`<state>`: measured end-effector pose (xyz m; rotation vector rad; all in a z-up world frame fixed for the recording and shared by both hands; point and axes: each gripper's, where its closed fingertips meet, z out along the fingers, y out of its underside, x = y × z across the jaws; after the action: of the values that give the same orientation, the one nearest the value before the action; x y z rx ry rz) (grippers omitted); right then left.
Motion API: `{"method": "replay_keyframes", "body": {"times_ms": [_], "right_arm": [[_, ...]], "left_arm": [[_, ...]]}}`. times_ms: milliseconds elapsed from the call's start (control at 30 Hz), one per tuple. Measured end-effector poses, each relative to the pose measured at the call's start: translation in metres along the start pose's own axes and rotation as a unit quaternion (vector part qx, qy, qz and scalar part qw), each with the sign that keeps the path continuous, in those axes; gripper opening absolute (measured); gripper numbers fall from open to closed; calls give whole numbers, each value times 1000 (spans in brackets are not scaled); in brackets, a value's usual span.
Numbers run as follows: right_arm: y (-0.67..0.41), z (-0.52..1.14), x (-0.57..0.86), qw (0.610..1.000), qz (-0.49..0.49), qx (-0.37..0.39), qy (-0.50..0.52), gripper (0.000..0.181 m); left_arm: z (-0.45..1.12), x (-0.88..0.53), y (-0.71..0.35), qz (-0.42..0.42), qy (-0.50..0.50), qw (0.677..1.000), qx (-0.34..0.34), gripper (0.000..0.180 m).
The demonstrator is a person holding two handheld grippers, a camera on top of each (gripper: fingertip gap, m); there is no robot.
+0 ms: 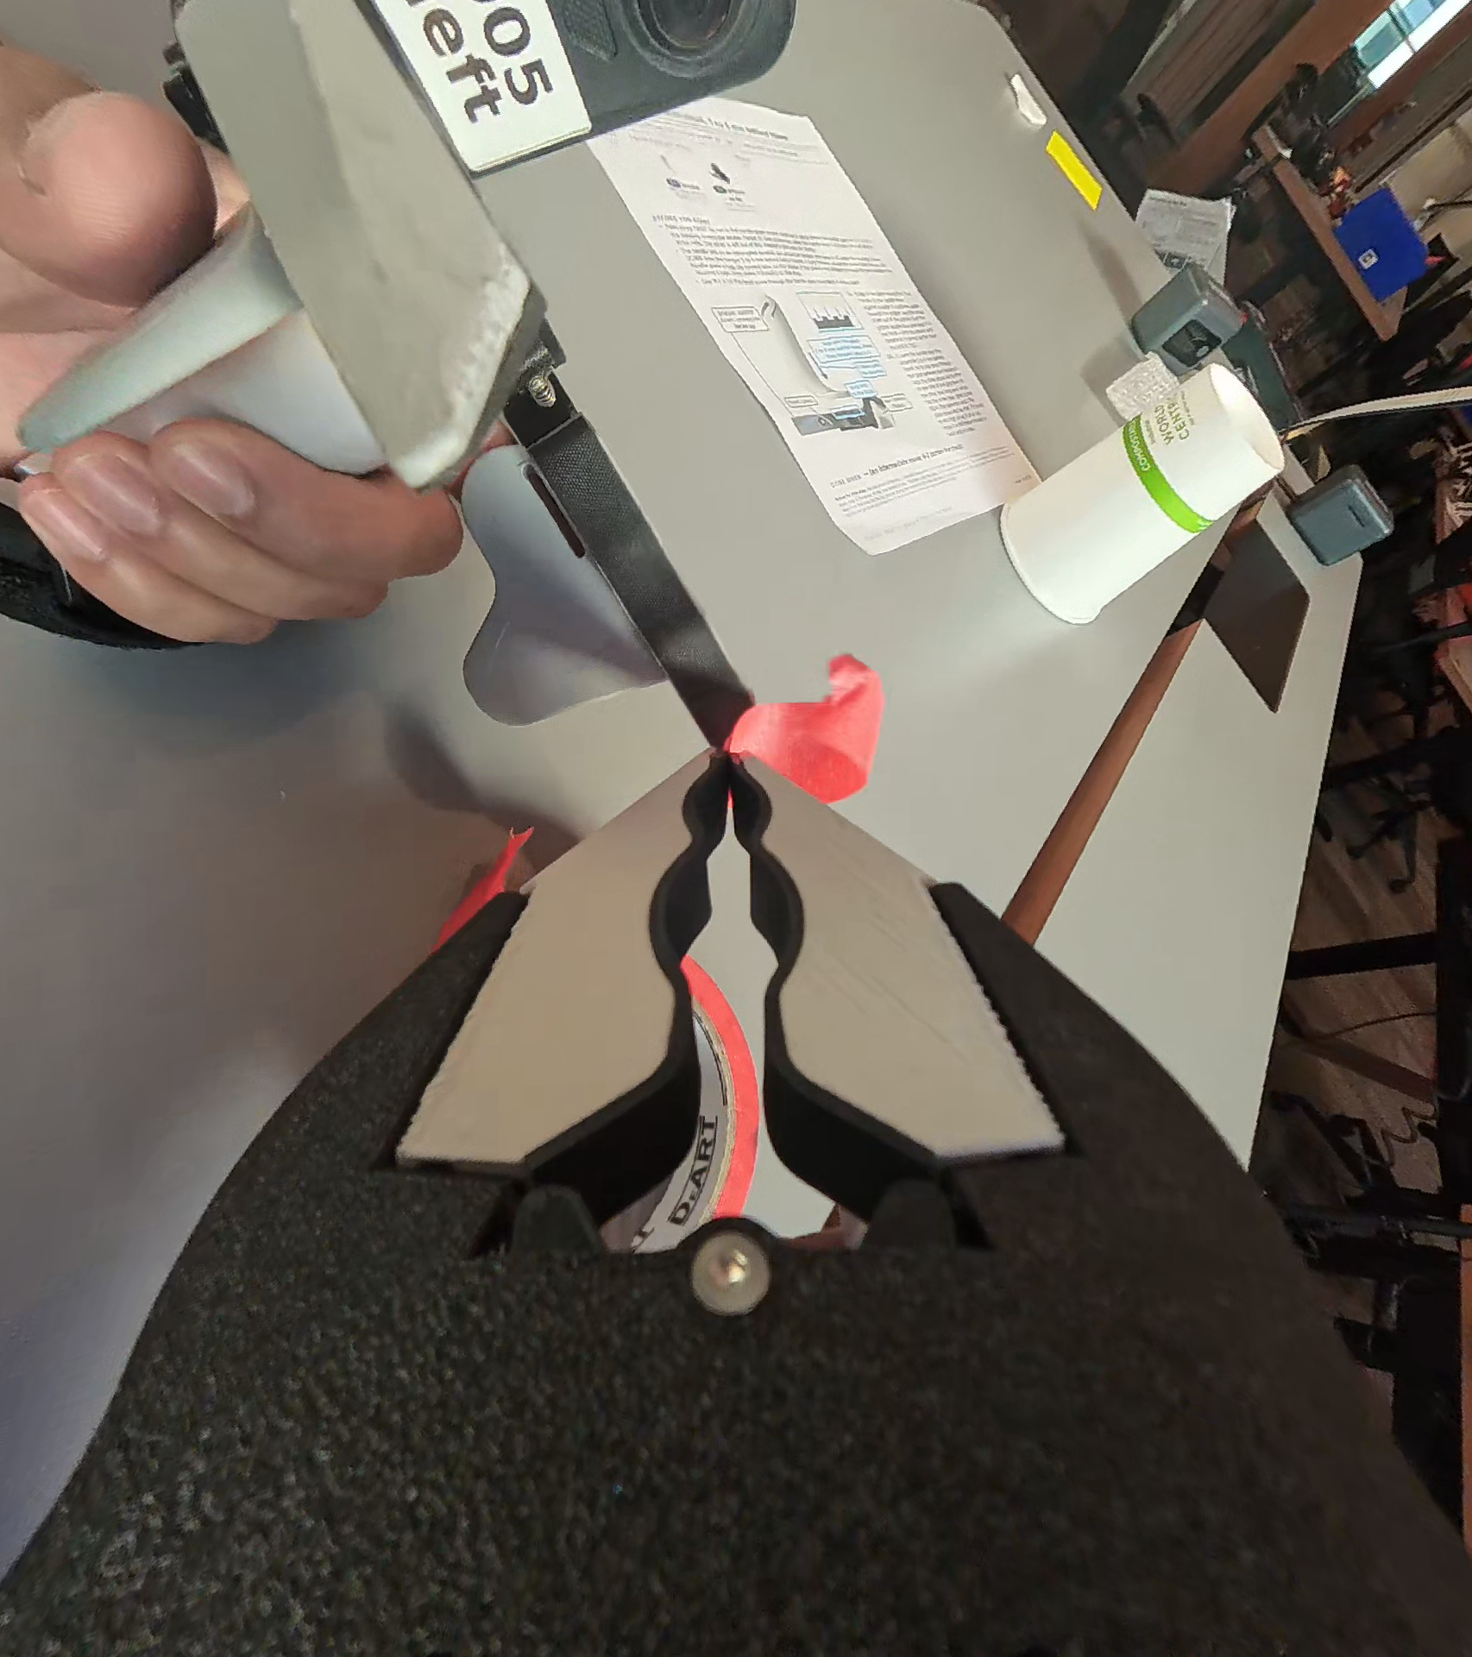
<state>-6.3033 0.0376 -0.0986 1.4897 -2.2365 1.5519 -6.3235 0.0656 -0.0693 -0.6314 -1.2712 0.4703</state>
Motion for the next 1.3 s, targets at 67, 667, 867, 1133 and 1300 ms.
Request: {"method": "replay_keyframes", "body": {"times_ms": [67,667,867,1133,1300], "right_arm": [[1,-1,-1,1000,-3,1,-2,0],[12,0,-20,964,-268,-2,6,0],[13,-3,-26,922,-386,11,5,0],[12,-11,-25,946,-316,27,-67,21],[7,-17,-26,955,-281,44,-88,23]], "left_arm": [[2,0,2,0,0,1000,-3,120],[5,5,17,-26,20,999,-39,118],[4,8,23,-42,34,997,-56,118],[8,16,30,-54,61,994,-73,120],[5,29,23,-69,110,990,-54,104]]}}
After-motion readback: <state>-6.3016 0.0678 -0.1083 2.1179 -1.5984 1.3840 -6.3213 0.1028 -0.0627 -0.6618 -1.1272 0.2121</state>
